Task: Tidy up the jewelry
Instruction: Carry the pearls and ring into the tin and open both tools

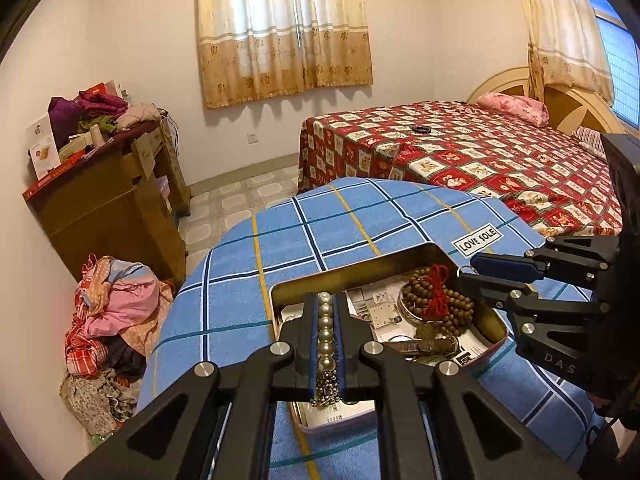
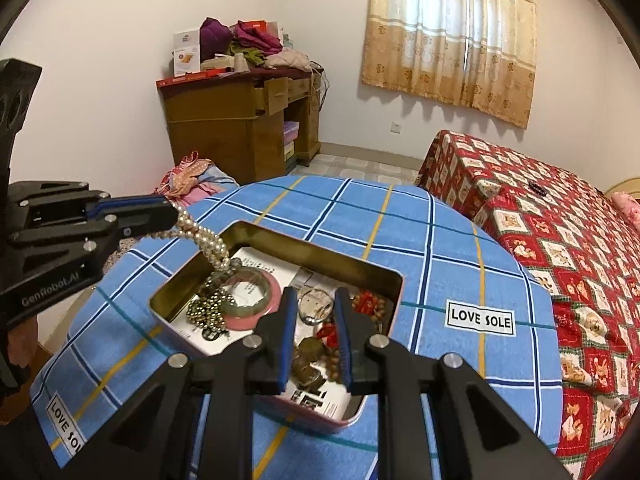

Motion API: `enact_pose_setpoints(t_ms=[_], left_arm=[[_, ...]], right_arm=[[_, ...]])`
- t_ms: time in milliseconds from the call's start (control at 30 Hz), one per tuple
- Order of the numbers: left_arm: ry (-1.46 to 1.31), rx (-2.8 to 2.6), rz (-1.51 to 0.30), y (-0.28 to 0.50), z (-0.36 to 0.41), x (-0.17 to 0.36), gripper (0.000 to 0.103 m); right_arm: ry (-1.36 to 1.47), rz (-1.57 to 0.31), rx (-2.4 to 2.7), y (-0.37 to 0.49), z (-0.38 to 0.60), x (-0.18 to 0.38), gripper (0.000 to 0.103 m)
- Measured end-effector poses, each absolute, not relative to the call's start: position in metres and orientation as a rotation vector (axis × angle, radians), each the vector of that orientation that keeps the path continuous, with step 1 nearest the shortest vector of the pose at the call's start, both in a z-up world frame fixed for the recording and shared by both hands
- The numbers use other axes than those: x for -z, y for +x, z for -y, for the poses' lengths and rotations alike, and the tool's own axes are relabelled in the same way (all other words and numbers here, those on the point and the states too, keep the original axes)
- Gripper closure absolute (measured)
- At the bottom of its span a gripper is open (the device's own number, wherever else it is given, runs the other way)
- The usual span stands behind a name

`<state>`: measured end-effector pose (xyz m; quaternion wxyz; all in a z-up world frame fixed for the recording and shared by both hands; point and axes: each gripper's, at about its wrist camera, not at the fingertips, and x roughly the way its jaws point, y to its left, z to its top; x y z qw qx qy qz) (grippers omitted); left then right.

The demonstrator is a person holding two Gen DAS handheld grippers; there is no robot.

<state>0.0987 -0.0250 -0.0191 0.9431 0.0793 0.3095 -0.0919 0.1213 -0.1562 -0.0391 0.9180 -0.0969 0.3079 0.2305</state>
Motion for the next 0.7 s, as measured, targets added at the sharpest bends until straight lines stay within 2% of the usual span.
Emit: enact_pose_setpoints(t_ms=[200,233,267,300,567,633,700], left_arm=[[0.187,0.198,-0.660,0.107,0.032,0.033,0.096],[0.187,0.197,-0.658,0.107,0.032,0.034,0.096],[0.185,0.196,-0.659,0.107,0.033,0.035,0.096],[0.181,0.192,-0.664,0.108,0.032,0.036,0.096],[0.168,0.172,-0.687,0.112,0.028,0.043,0.093],[0.167,0.164,-0.691,0.112,0.029,0.044,0.085],[0.160,0.161,-0.691,0.111,0.028,0.045,0.067]], right_arm=[[-0.203,-0.651,-0.454,0.136,0.152,0.052,0.079],[-0.201,-0.665,-0.450,0.139,0.152,0.055,0.074],[-0.200,-0.674,-0.445,0.141,0.152,0.059,0.061],[-0.201,-0.676,-0.442,0.141,0.152,0.060,0.059],[-0.197,-0.700,-0.423,0.137,0.159,0.068,0.058],[-0.195,-0.699,-0.419,0.136,0.159,0.067,0.056],[-0.198,-0.695,-0.418,0.133,0.160,0.066,0.054]])
